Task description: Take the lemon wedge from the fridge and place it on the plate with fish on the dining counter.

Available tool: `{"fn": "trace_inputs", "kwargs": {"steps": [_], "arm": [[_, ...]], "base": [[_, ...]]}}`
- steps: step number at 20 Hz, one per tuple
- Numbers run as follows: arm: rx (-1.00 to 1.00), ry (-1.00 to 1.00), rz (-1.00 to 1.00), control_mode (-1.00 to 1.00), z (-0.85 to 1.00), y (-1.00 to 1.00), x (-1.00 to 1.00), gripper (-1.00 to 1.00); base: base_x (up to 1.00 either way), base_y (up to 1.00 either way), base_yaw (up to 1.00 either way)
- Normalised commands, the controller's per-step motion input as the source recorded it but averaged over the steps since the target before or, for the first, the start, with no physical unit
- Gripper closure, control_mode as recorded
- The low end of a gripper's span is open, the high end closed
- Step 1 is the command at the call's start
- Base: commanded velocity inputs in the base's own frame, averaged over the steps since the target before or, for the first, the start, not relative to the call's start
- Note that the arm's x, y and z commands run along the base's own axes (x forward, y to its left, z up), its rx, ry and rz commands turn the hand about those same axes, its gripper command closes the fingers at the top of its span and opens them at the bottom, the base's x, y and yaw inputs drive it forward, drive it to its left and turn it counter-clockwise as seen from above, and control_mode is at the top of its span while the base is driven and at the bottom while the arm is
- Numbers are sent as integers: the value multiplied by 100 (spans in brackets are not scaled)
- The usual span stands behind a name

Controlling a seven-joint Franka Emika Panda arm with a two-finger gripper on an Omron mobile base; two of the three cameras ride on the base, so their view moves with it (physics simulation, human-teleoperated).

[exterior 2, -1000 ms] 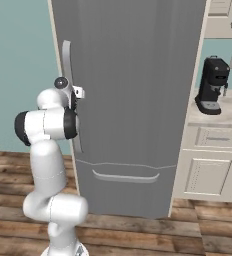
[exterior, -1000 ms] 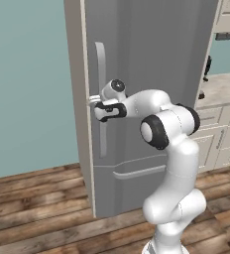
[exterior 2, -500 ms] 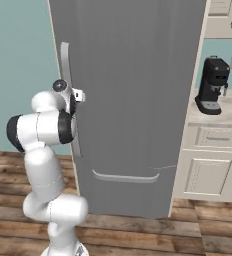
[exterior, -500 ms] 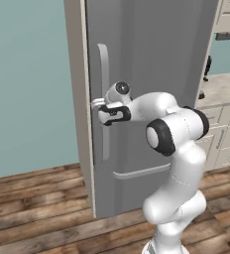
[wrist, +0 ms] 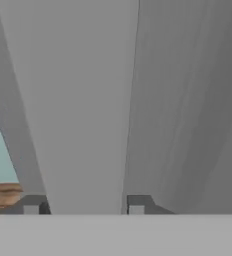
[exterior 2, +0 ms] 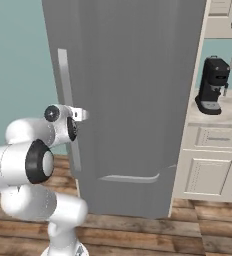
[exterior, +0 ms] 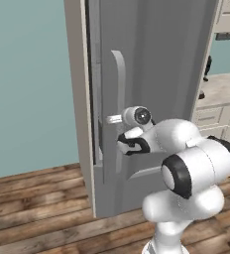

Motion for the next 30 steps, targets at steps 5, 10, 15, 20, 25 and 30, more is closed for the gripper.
{"fn": "trace_inputs", "kwargs": {"steps": [5, 10, 15, 20, 25, 30], "arm": [[1, -17, -21, -100, 0, -100, -100, 100], [11, -13, -27, -100, 25, -100, -100, -100], [11, -12, -42, -100, 93, -24, -100, -100], [-6, 6, -47, -100, 73, 73, -83, -100], [-22, 27, -48, -100, 15, 100, -21, -100], [-24, 14, -34, -100, 1, 72, 78, -100]], "base": [[0, 0, 0], [0, 0, 0], [0, 0, 0], [0, 0, 0], [0, 0, 0], [0, 0, 0]]}}
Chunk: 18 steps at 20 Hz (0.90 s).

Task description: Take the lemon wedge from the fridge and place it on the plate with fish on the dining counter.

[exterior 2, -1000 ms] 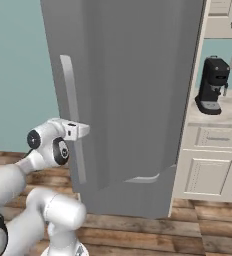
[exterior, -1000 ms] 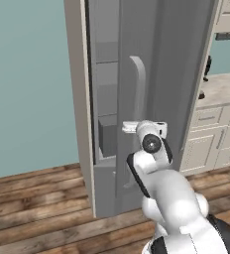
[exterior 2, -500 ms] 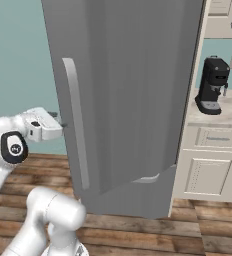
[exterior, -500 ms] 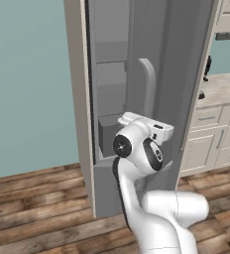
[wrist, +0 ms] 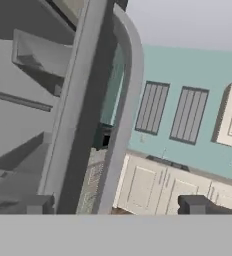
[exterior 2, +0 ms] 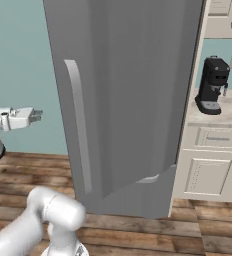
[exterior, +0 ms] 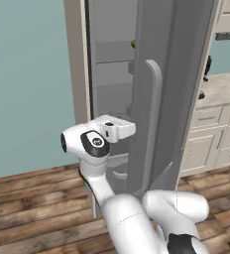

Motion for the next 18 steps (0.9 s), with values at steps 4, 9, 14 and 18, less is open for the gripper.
{"fn": "trace_inputs", "kwargs": {"steps": [4, 9, 14, 18], "arm": [[-11, 14, -18, -100, 0, 26, 92, -100], [-2, 11, -34, -100, 0, -10, 77, -100], [-3, 14, -36, -100, -8, -37, 86, -100], [0, 13, -32, -100, -7, -69, 63, -100]], "base": [[0, 0, 0], [0, 0, 0], [0, 0, 0], [0, 0, 0]]}}
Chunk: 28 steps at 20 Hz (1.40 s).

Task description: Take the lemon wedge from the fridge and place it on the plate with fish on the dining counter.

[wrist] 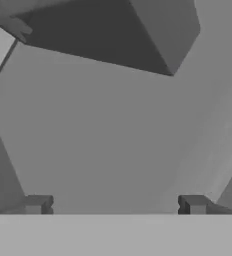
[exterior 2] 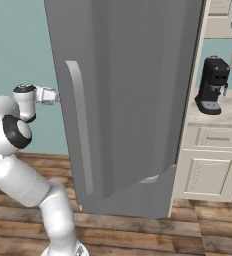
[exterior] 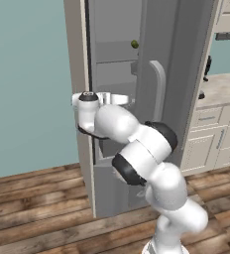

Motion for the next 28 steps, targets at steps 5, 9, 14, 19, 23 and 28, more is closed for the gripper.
{"fn": "trace_inputs", "kwargs": {"steps": [5, 9, 14, 19, 23, 28], "arm": [[6, 3, -30, -100, -1, -100, -19, -100], [16, 0, -30, -100, 0, -100, -77, -100], [15, 0, -31, -100, 1, -100, -72, -100], [8, 0, -36, -100, 5, -100, -14, -100], [8, 0, -25, -100, 1, -100, -22, -100], [10, -1, -22, -100, 0, -100, -7, -100]], "base": [[0, 0, 0], [0, 0, 0], [0, 0, 0], [0, 0, 0], [0, 0, 0], [0, 0, 0]]}}
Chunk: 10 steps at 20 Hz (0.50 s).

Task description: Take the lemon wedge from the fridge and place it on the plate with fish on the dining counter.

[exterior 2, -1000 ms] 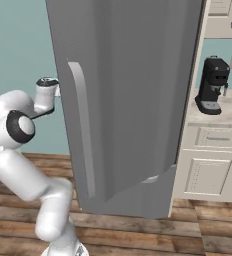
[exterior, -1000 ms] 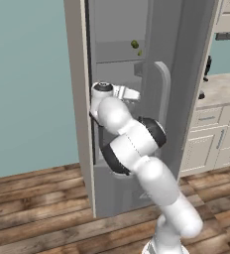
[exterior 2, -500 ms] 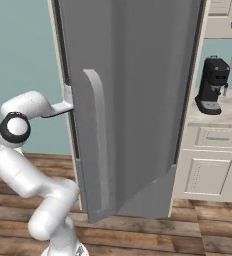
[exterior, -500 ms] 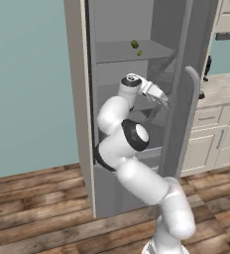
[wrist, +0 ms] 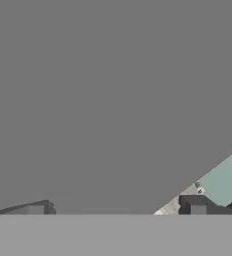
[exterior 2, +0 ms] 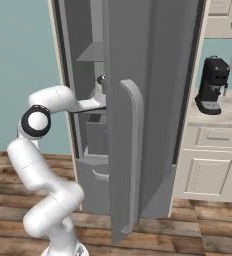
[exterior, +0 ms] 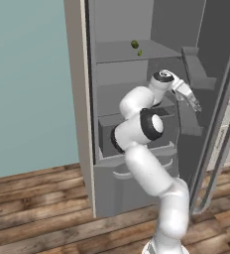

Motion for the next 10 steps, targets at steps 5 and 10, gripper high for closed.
{"fn": "trace_inputs", "kwargs": {"steps": [5, 10], "arm": [[19, -12, -4, -100, 0, -100, 0, -100], [2, -2, 0, -100, -2, -19, 11, -100]], "base": [[0, 0, 0], [0, 0, 0]]}}
